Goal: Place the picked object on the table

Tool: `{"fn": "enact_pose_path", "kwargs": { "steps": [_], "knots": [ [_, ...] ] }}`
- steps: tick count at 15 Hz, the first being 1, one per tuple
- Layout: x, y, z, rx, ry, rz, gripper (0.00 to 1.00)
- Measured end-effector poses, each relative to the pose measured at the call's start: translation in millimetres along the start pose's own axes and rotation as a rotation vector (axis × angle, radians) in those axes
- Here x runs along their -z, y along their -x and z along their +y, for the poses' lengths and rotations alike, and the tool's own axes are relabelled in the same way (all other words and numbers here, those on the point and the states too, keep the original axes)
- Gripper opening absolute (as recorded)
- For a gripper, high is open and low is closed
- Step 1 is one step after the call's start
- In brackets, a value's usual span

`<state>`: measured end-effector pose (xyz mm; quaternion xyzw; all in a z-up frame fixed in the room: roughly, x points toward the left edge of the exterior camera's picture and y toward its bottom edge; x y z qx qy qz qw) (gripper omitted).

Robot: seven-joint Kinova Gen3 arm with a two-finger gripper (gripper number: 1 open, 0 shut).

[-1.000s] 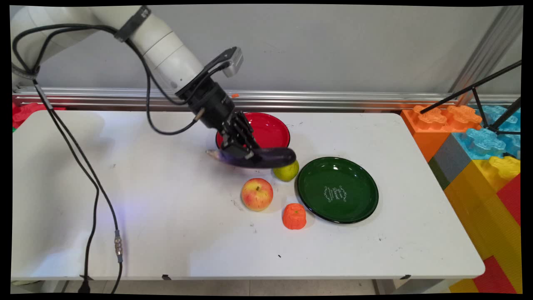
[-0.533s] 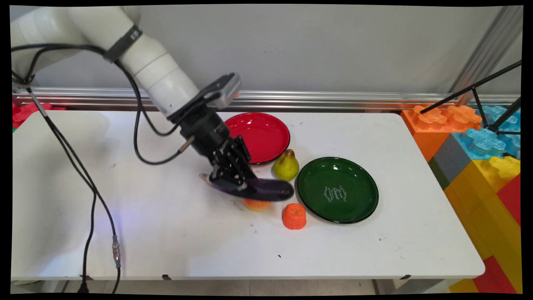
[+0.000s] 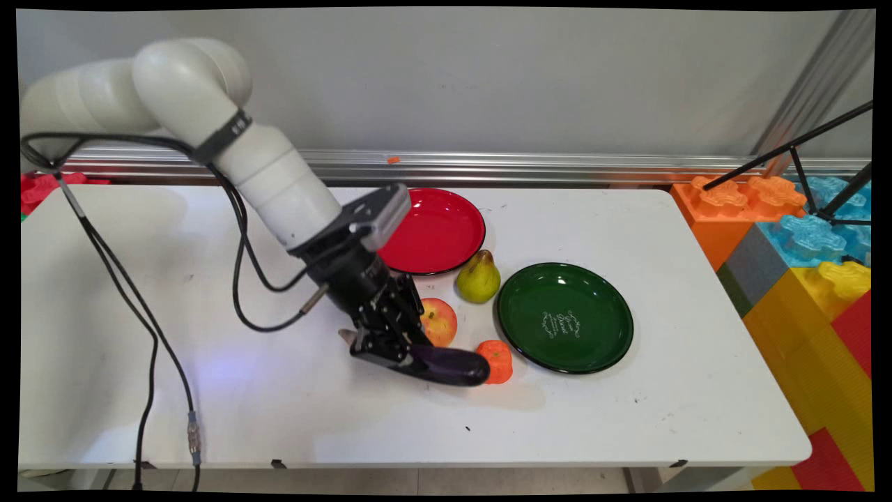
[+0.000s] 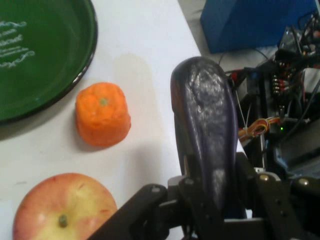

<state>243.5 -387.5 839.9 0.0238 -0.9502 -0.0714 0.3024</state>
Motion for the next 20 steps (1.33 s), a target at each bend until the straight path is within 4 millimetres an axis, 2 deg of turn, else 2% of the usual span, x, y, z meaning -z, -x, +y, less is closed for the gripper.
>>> {"fn": "enact_pose_path", "kwargs": {
  "steps": [4, 11, 20],
  "knots": [
    [-24, 15, 1, -0.051, 0.0, -0.026, 0.0],
    [-53, 31, -1, -0.103, -0.008, -0.054, 0.0],
    [-71, 44, -4, -0.141, -0.028, -0.073, 0.0]
  ]
}}
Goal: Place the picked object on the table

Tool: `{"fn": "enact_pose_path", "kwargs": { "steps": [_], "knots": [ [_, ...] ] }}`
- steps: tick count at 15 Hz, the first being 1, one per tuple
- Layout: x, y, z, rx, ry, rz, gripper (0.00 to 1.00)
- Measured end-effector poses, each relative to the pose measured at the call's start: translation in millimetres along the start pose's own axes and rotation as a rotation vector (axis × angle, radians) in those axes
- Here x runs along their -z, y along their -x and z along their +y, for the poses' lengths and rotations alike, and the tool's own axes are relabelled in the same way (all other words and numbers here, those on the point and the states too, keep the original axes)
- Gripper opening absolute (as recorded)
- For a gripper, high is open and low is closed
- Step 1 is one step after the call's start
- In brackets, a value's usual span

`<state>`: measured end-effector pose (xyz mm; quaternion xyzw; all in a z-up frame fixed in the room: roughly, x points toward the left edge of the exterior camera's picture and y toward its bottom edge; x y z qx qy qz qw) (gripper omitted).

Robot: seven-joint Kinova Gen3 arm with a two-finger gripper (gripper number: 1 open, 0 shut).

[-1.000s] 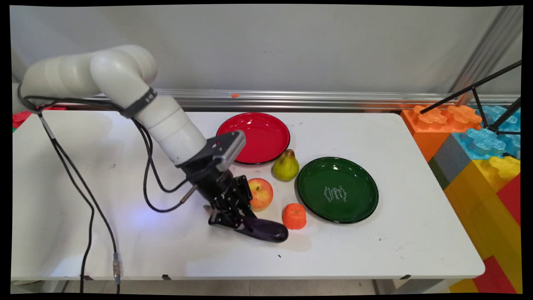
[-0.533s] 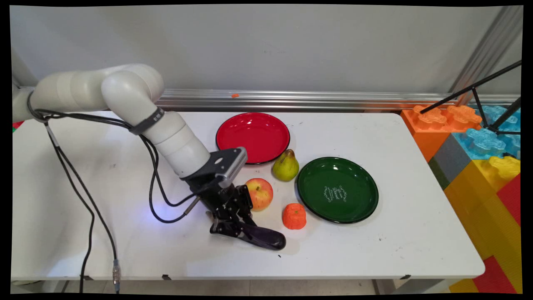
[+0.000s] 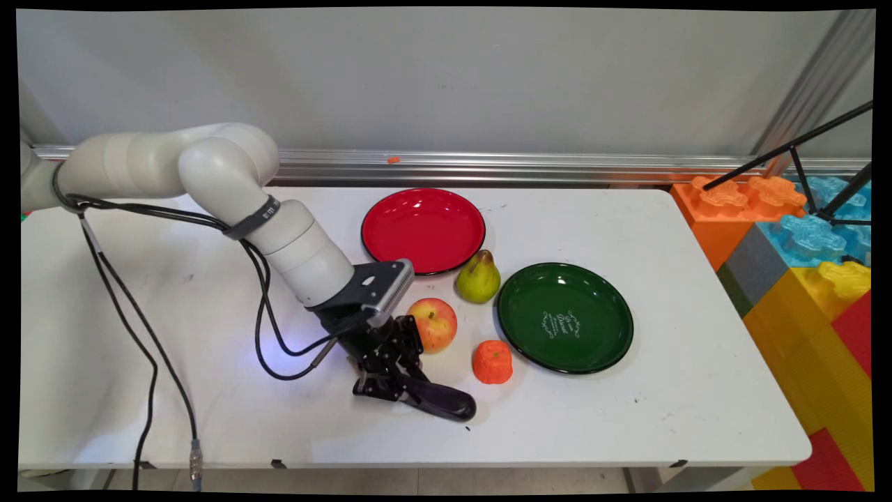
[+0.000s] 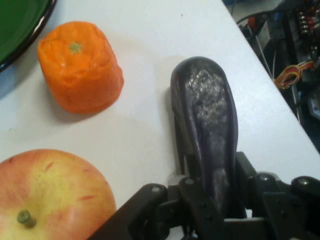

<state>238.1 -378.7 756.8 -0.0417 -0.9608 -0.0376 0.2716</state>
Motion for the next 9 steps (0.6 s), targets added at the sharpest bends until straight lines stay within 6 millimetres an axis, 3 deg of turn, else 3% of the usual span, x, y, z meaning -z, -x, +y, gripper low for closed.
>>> {"fn": "enact_pose_path", "kwargs": {
  "steps": [2, 3, 9],
  "knots": [
    [-1.8, 1.4, 0.0, -0.007, -0.003, -0.001, 0.0],
    [-2.4, 1.8, -0.2, -0.01, -0.004, -0.001, 1.0],
    [-1.7, 2.7, -2.2, -0.015, -0.013, 0.0, 1.0]
  ]
}}
